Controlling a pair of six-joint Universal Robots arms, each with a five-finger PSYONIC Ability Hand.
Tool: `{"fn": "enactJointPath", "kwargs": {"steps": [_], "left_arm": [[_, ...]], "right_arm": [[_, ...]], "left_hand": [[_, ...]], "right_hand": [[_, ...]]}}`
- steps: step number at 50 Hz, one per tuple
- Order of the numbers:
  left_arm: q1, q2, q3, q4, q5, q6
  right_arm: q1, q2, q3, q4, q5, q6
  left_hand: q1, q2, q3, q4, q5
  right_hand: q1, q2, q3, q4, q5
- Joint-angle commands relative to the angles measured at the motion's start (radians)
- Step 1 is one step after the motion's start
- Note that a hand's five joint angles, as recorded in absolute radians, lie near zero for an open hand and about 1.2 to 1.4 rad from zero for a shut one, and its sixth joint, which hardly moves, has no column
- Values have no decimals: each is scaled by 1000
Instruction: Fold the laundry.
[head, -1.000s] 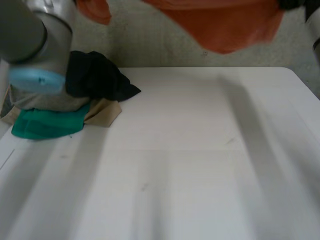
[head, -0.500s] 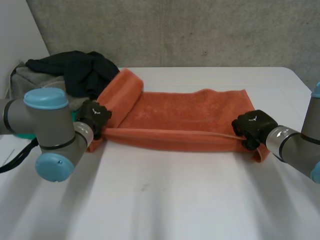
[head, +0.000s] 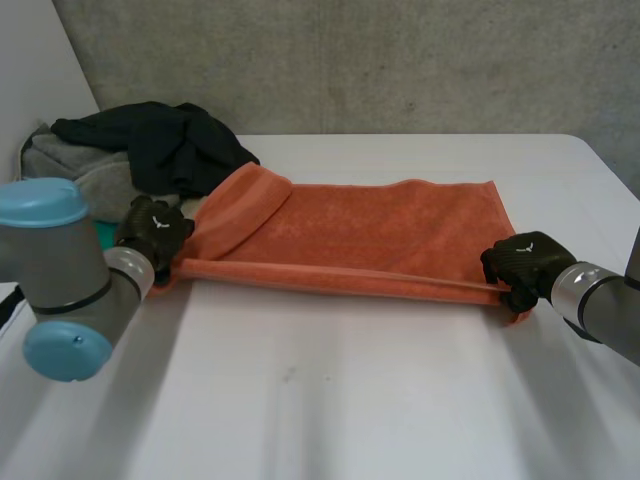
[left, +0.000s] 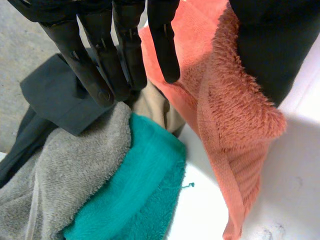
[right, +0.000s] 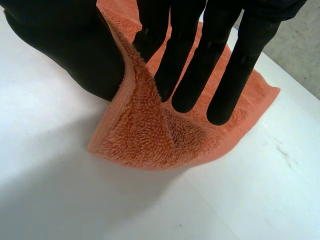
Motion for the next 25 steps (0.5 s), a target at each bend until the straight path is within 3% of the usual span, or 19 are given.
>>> {"fn": "enactJointPath", "kwargs": {"steps": [1,6,15,25], "left_arm": [[20,44,-20,-57,94,-73],[31,40,-5,-128,131,-124],[65,35,-5,-205,100,-138],[134,92,-49,-240,174,-153]], "right_arm": [[2,-27,25,0,-5,10],[3,-49,36,0,0,21],[0,-49,48,-2,2,-1],[5,-46,59,-10,28,-16]], "left_hand": [[-20,-20,-21,-19,-25],[62,62,61,63,57],[-82,-81,-82,-81,-87],[-158,-158,-159,-157,-163]], "right_hand": [[277,226,214,200,210],[277,226,214,200,210],[277,226,214,200,210],[277,226,214,200,210]]}}
